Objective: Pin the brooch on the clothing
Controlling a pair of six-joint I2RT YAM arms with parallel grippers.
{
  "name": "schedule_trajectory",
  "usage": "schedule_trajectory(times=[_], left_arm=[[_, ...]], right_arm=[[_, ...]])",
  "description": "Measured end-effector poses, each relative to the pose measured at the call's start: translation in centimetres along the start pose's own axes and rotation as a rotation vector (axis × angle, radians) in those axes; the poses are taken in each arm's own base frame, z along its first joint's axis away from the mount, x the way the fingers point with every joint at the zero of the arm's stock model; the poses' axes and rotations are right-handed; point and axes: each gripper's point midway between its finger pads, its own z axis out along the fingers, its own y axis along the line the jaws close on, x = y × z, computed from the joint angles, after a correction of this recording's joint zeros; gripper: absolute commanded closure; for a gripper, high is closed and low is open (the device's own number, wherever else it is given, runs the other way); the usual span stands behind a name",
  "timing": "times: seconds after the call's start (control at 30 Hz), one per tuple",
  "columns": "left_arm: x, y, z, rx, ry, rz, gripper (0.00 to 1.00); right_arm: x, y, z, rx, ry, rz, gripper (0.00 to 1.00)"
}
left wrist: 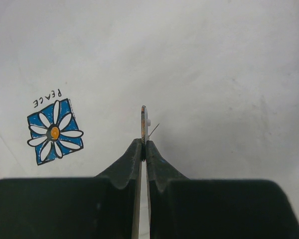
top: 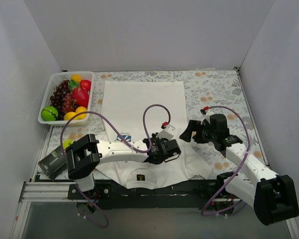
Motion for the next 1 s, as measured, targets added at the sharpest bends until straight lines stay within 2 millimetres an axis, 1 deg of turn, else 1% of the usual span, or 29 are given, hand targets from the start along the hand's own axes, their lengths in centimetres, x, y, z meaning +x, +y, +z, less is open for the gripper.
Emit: schedule_trajectory(times=[0.2,0.37,0.7,1.0], left_arm=[[-0.4,0.0,-0.1,-0.002,-0.008,-0.005,1.00],[-1.5,-1.0,-0.2,0.009,-0.023,-0.002,1.00],[-0.7,-2.8,1.5,-0.016,0.019,0.088,1.00],[-0.3,-3.9,2.3,-0.032,0.047,0.130,1.00]], right_arm=[[-0.1,0.0,0.1,-0.005,-0.003,-0.002,0.05],[0.1,-0.1,0.2,-0.005,0.007,0.000,0.05],[0.6,-0.9,0.6,0.015,0.034,0.004,0.05],[0.3,-2.3,0.7,0.046,0.030,0.037,0.05]])
